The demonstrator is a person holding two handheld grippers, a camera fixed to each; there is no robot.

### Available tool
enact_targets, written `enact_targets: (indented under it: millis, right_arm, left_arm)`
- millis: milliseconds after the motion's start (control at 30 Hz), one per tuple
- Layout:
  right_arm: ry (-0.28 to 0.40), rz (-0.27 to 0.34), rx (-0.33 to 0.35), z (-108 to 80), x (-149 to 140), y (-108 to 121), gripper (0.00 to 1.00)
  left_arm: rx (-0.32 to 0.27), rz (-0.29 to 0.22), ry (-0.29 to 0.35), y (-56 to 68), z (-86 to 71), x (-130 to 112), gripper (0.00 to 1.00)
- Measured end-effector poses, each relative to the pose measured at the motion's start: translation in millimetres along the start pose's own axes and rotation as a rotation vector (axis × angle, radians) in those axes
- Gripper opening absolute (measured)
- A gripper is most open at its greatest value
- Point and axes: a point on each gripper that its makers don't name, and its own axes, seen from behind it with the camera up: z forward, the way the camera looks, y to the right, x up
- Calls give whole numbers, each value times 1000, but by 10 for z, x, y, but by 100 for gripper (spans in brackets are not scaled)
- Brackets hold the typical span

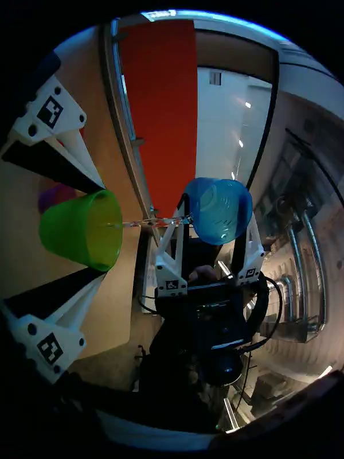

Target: Pour water

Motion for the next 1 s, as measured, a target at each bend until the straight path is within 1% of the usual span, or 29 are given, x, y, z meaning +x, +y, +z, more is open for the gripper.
enact_targets:
  millis: [1000]
  right_arm:
    - [-4, -126, -17, 42, 37, 80, 89]
  left_arm:
    - [4, -8, 2, -21, 1, -22, 88]
